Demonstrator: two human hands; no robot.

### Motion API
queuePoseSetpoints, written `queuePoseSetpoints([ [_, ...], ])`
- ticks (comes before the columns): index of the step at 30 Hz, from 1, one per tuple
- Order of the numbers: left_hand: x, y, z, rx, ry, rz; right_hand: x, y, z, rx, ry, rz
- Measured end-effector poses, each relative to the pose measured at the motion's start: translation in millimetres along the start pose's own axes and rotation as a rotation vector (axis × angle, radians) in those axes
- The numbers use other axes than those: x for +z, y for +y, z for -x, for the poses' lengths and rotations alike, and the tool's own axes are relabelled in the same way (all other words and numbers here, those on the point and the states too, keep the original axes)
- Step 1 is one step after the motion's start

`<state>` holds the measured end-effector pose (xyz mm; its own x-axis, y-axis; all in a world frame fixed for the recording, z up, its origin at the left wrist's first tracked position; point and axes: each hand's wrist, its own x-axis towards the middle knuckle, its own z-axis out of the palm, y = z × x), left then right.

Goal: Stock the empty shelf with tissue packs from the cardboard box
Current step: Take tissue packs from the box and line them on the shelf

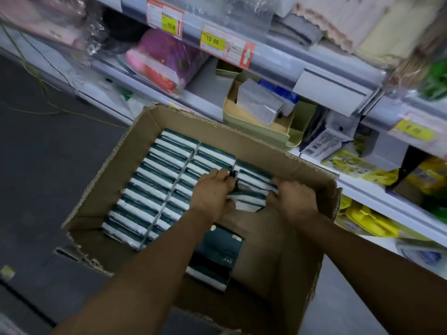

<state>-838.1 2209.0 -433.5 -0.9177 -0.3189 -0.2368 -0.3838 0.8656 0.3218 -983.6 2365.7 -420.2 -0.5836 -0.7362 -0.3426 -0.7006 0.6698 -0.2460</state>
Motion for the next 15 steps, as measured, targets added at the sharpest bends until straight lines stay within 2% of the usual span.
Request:
queuePoseSetpoints([
  [6, -39, 27, 70, -0.341, 0.041, 0.557, -43, -2, 58, 0.017, 0.228, -0.131],
  [8, -56, 40, 90, -0.453, 0.082, 0.708, -60, -7, 83, -0.008, 0.316, -0.218],
  [11, -94, 71, 115, -0.627, 0.151, 1.066, -82, -13, 127, -0.081, 0.438, -0.372],
  [13, -120, 93, 135, -0.685, 0.139, 1.225, -94, -16, 158, -0.143, 0.507, -0.454],
  [15, -140, 114, 156, -0.674, 0.131, 1.278, -108, -19, 188, -0.207, 0.568, -0.526],
])
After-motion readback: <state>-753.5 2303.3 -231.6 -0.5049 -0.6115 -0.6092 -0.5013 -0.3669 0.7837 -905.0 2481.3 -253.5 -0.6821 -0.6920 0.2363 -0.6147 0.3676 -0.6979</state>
